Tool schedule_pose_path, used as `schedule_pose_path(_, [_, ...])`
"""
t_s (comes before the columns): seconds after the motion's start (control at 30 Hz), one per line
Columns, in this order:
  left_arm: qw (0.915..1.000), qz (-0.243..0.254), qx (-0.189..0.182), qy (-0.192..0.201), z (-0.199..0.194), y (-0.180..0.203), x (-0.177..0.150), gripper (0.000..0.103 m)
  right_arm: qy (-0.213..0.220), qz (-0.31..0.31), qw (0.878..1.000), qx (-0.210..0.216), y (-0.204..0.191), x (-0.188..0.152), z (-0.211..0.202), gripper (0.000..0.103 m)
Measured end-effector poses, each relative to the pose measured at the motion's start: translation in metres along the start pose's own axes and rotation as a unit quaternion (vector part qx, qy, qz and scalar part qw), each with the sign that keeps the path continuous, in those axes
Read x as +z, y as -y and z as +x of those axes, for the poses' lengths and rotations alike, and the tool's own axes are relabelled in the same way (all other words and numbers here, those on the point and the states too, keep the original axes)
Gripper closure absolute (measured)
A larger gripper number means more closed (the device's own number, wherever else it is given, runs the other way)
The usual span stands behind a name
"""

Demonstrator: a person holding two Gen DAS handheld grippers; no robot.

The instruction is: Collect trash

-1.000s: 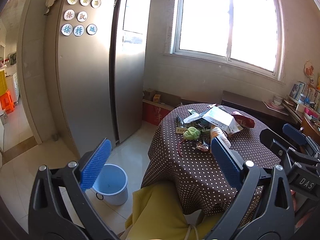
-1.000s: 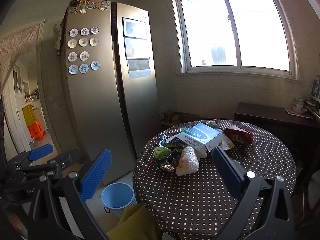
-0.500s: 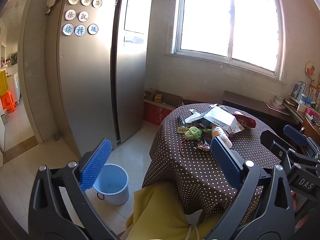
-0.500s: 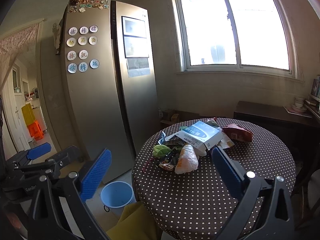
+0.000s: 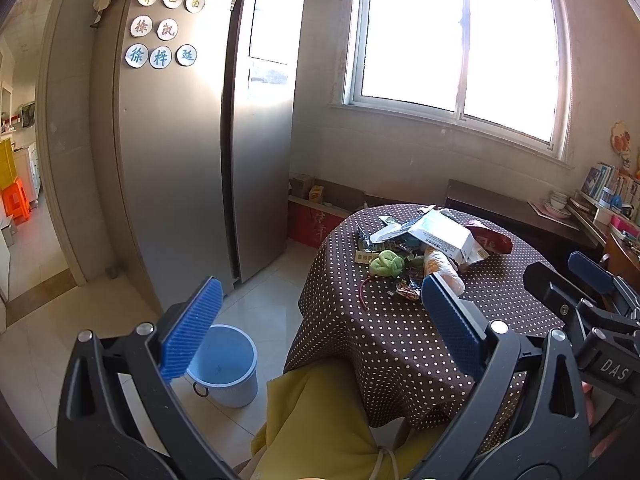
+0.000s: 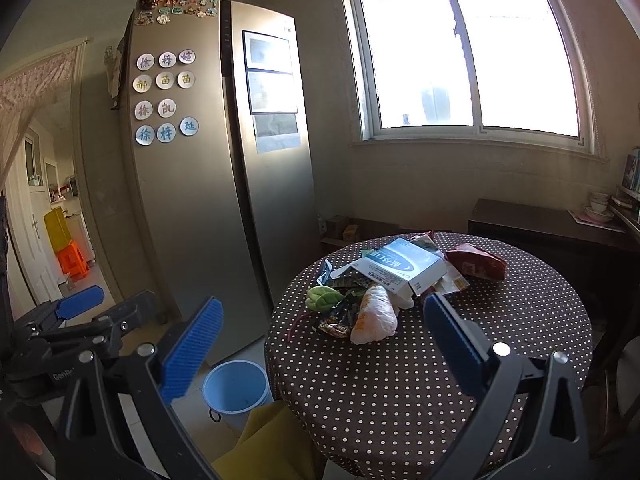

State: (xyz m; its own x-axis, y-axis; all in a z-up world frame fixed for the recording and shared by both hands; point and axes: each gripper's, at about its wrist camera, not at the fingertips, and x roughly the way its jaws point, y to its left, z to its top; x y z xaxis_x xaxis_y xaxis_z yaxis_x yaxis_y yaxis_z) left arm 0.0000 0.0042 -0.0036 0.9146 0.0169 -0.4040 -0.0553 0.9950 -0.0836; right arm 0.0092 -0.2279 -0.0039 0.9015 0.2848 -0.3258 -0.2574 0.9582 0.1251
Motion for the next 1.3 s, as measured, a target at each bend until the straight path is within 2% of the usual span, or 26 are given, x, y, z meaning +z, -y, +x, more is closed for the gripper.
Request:
schedule_pose_path(0.4, [1.0, -0.002, -0.002, -0.008, 0.006, -0.001, 0.002, 0.005, -0.003, -0.003, 1.0, 0.006, -0.003, 0.0, 0.003, 0.004])
schedule_pose_path(0.7, [0.9992, 0.006, -0.016, -0.036, 0.024, 0.004, 0.001, 0.005, -0.016, 0.008, 1.0, -0.004, 0.005, -0.002, 0.016, 0.004])
schedule_pose_path(1.03, [0.9936, 0.026, -0.051, -0.098, 0.069, 0.019, 0.001, 0.005, -0.041, 0.047, 0.997, -0.039, 0.029, -0.011, 0.043, 0.004])
schedule_pose_path(1.3, [0.9892, 0.044, -0.066, -0.124, 0.114, 0.03, 0.005, 0.005, -0.084, 0.081, 0.99, -0.076, 0.054, -0.019, 0.08, 0.004])
